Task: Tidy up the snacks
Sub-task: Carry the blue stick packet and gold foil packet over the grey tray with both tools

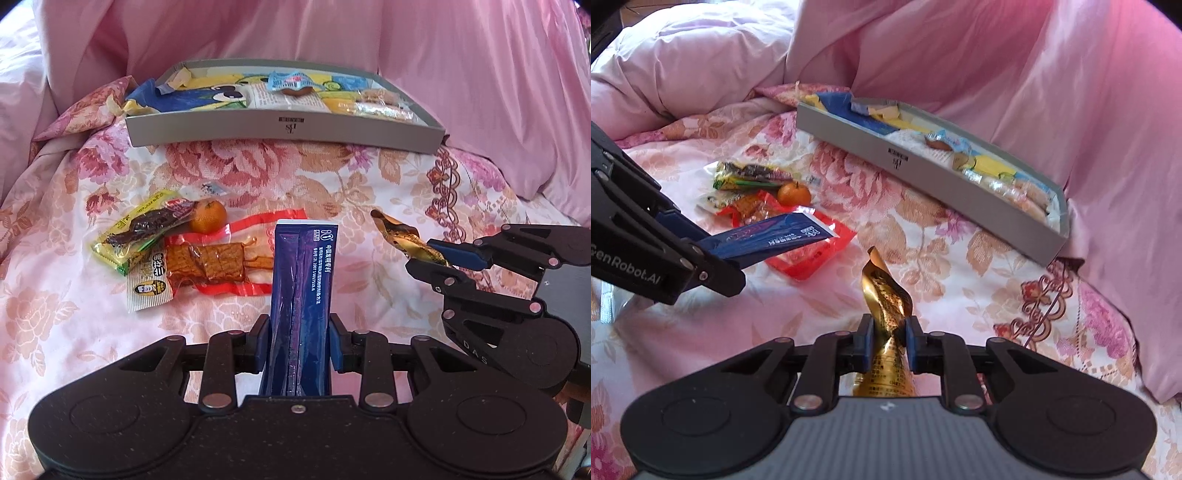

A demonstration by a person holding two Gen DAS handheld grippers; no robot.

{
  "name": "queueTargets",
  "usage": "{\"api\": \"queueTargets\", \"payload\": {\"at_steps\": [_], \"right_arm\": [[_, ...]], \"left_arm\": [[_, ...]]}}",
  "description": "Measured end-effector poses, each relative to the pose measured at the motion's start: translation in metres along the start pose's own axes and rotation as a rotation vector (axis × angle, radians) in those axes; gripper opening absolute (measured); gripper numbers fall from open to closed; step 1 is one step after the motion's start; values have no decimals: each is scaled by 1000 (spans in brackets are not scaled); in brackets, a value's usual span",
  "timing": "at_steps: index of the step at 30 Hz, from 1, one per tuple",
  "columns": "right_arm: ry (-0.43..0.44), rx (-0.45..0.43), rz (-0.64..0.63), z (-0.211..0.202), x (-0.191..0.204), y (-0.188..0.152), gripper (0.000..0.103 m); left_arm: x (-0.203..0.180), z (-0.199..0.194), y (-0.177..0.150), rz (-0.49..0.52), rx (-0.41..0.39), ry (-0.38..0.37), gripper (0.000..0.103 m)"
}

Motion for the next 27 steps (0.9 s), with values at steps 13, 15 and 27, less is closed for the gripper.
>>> {"api": "queueTargets", "payload": {"at_steps": [13,15,27], "right_arm": [[-130,-261,-5,-22,-33,57,20],[-154,-293,38,-19,-48,70,20],[-259,-376,146,27,-127,100,20]], "left_arm": [[7,-8,82,-91,-156,33,34],[7,-4,100,-102,-173,39,34],[2,52,211,-175,-242,78,34]]}}
Point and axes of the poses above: each gripper's, at about its wrist camera, not at the fingertips, and z roughly the way its jaws point, x to its left, y to its top, the point moved 9 cm from there along z, roughly the way its jaws point, and after that the axes turned 6 degrees about -x, right-handed, at the moved point
